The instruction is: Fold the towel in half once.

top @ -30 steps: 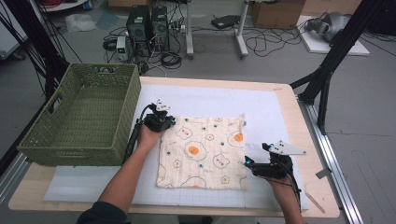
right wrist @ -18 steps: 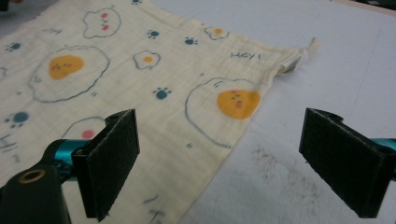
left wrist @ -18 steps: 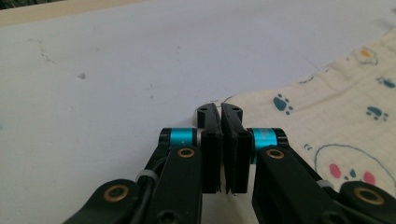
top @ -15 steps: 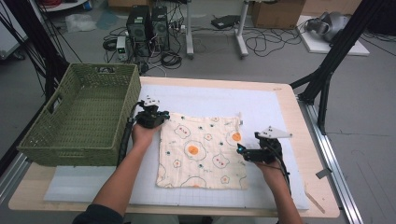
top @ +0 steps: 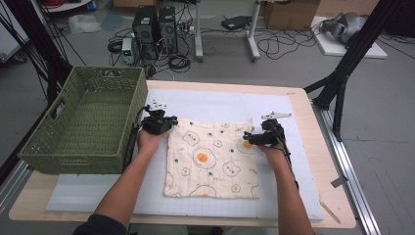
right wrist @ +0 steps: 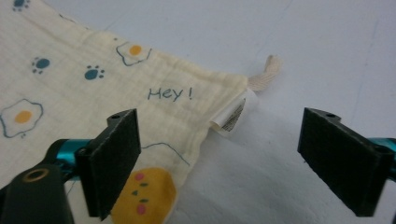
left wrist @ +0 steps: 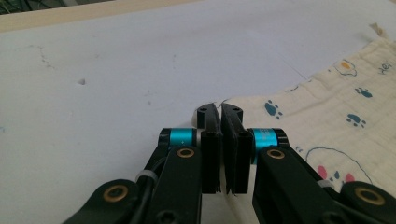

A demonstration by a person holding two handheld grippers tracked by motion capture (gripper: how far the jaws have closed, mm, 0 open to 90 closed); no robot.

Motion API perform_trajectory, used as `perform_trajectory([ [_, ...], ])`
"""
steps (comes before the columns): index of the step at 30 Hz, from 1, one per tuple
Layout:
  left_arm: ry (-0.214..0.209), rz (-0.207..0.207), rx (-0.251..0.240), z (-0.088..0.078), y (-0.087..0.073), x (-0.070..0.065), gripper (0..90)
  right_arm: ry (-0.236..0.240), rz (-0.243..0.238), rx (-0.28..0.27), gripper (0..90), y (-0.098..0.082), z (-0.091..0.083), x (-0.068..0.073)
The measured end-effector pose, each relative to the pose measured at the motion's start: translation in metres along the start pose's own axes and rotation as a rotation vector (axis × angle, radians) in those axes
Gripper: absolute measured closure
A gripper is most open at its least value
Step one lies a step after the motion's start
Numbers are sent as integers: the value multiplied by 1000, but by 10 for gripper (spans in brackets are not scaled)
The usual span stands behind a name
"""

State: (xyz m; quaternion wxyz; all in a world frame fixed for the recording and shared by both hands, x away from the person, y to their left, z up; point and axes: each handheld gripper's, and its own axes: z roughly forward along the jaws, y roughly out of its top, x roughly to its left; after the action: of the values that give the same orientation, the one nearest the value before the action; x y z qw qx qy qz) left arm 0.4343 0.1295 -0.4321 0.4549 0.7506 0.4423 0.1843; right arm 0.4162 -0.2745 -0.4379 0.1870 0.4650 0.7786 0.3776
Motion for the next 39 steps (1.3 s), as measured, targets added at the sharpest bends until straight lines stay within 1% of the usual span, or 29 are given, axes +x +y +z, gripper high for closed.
perform_trajectory([
  [1,2,-3,1,0,0,0,858,5,-7,8,189,2,2,0],
  [2,3,-3,2,-1,0,1,858,7,-20,-5,235,3,3,0],
  [4,3,-1,5,-1,0,1,858,4,-22,-28,257,5,7,0],
  [5,1,-3,6,-2,0,1,858,-4,-17,-27,269,5,9,0],
  [6,-2,2,13,-2,0,1,858,-16,-22,-29,287,6,12,0],
  [8,-3,1,11,-3,-1,0,858,-20,-26,-43,353,9,16,1],
  [9,-5,-3,8,-3,-1,0,858,-27,-38,-32,370,11,19,2],
  [11,-5,-5,10,-4,-3,0,857,-11,-38,-19,402,13,26,5],
  [12,-8,-9,14,-3,-3,0,858,-14,-47,-2,406,14,30,6],
  [13,-7,0,18,-3,-3,0,857,-12,-53,20,422,14,33,7],
  [14,-10,0,20,-2,-3,0,857,-10,-56,19,442,14,35,8],
  [15,-10,1,19,-2,-4,0,858,-1,-46,20,487,14,34,8],
  [16,-12,6,20,-1,-4,-1,859,4,-52,25,591,14,33,9],
  [17,-11,5,20,0,-4,-1,859,33,-65,31,694,14,32,10],
  [18,-9,7,25,0,-4,-1,860,51,-90,39,785,15,32,12],
  [19,-4,5,24,0,-4,-1,861,53,-129,47,833,17,32,15],
  [20,3,-1,5,-1,-3,-2,861,30,-159,59,844,18,32,19],
  [21,13,-2,-17,-3,0,-2,862,2,-177,57,847,20,31,21],
  [23,51,5,-75,-10,5,-3,863,-16,-161,14,848,22,27,20],
  [24,57,-1,-99,-14,7,-3,863,-10,-146,-19,848,23,24,18],
  [25,53,-5,-114,-16,8,-2,863,7,-120,-51,847,24,20,16],
  [26,42,1,-118,-18,8,-2,863,21,-109,-73,846,24,18,15],
  [27,29,7,-124,-19,8,-2,863,20,-112,-76,846,25,15,15],
  [30,4,9,-126,-21,8,-3,860,16,-137,-103,846,26,7,17],
  [31,-4,11,-130,-22,9,-4,859,24,-134,-111,846,26,4,18],
  [33,-22,11,-137,-25,10,-7,858,28,-157,-117,846,27,-1,20],
  [34,-28,23,-137,-26,10,-8,858,29,-170,-123,845,26,-4,22],
  [36,-33,43,-134,-30,11,-11,857,33,-182,-135,846,23,-10,24],
  [39,-26,56,-158,-37,10,-14,857,44,-180,-146,843,20,-19,26],
])
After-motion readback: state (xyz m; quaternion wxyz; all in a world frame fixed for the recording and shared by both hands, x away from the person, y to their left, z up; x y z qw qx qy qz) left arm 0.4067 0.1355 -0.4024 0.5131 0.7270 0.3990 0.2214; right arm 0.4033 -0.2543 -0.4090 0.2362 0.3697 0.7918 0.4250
